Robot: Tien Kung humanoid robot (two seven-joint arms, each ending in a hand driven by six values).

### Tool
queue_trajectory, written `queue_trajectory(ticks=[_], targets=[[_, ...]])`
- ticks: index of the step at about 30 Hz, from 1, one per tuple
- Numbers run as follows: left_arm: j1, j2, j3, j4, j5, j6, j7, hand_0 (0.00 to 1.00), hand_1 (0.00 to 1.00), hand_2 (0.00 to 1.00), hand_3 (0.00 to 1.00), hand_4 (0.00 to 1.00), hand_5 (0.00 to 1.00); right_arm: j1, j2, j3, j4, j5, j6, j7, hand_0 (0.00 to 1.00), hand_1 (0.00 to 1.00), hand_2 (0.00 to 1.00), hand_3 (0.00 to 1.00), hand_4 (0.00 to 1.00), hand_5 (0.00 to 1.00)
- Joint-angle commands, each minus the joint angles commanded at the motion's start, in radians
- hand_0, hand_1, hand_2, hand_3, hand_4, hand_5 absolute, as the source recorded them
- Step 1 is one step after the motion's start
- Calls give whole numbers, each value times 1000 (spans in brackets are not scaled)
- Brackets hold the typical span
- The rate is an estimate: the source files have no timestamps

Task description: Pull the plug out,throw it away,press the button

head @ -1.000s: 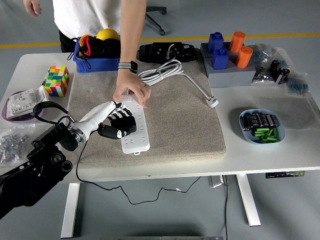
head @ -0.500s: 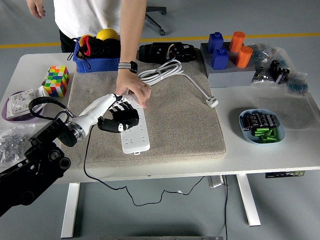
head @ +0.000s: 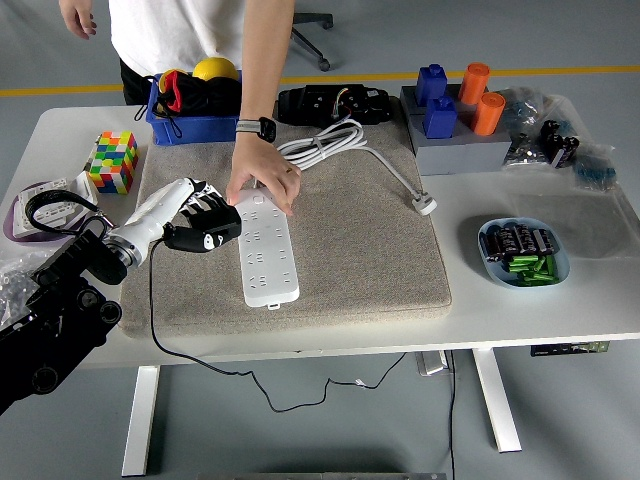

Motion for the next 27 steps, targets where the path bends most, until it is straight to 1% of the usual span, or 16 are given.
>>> queue_trajectory(ticks=[4,5,10,11,16,17,27], targets=[[4,-2,4,13,-12,-2,-6,443,333,361,559,648,2,1,0,0,1,0,0,0,750,676,673,630,660,521],[4,-3,5,13,-13,-3,-7,547,524,510,601,738,2,0,0,0,1,0,0,0,750,676,673,630,660,521],[6,-9,10,10,1,-3,-15,547,524,510,601,738,2,0,0,-1,0,1,0,0,750,676,673,630,660,521],[6,-9,11,10,0,-2,-16,702,711,679,700,817,2,0,0,-1,0,1,0,-1,750,676,673,630,660,521],[5,-9,12,13,9,2,-18,702,711,679,700,817,2,1,1,1,0,0,0,-1,750,676,673,630,660,521],[5,-7,13,13,9,0,-16,730,734,701,738,827,2,1,0,2,0,0,0,-1,750,676,673,630,660,521],[5,-6,9,12,13,-9,-7,735,749,709,750,829,2,1,0,-1,1,2,0,0,750,676,673,630,660,521]])
